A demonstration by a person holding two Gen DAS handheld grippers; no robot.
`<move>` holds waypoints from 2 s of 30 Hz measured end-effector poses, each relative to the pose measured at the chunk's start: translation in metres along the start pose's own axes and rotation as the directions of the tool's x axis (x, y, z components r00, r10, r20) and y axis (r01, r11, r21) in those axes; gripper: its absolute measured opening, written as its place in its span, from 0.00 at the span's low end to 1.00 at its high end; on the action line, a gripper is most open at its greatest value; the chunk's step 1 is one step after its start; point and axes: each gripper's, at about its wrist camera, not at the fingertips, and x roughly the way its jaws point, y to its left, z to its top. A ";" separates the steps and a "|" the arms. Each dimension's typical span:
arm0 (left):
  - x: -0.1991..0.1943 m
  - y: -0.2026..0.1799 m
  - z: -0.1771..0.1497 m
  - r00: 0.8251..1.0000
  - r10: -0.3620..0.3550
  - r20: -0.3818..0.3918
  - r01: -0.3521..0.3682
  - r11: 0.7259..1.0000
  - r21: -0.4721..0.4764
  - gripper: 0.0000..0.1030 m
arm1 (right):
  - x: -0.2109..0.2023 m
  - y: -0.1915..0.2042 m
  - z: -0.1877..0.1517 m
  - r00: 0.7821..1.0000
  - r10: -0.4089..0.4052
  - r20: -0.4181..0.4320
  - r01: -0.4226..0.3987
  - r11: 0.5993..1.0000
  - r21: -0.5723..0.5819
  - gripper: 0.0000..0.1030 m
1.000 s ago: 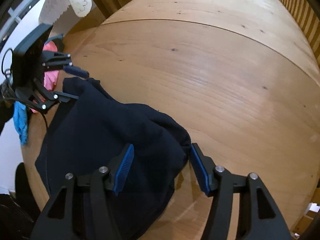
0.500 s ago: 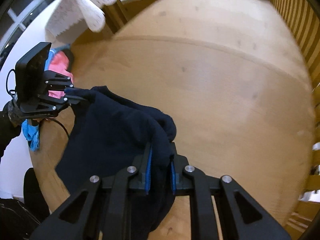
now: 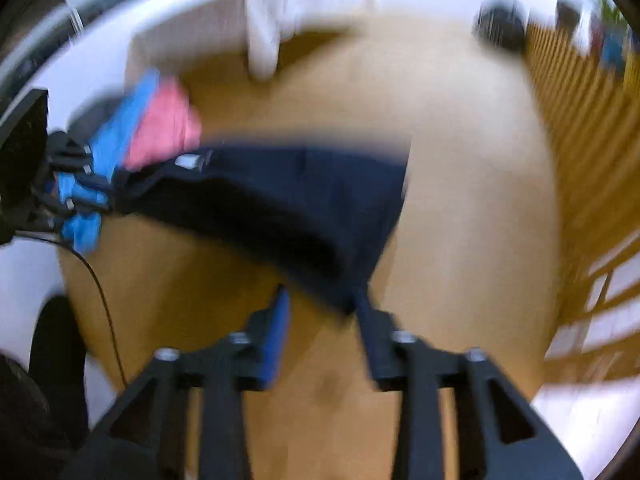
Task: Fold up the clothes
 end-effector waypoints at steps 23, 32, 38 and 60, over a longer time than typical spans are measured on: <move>0.124 0.061 0.033 0.998 0.044 -0.034 -0.051 0.971 -0.234 0.15 | 0.103 -0.035 -0.023 0.988 -0.036 -0.149 0.060 0.985 0.162 0.26; 0.116 0.113 0.053 0.987 0.131 0.094 -0.087 0.926 -0.368 0.15 | 0.147 -0.050 0.054 0.997 -0.013 0.077 0.001 0.988 0.157 0.05; 0.153 0.143 0.061 0.989 0.141 0.036 -0.118 0.923 -0.365 0.18 | 0.179 -0.107 0.044 0.989 0.065 0.134 -0.102 0.952 0.289 0.02; 0.194 -0.001 0.110 0.984 -0.148 -0.104 0.150 0.989 0.012 0.22 | 0.270 -0.097 -0.120 0.958 0.282 -0.057 -0.259 0.932 0.254 0.03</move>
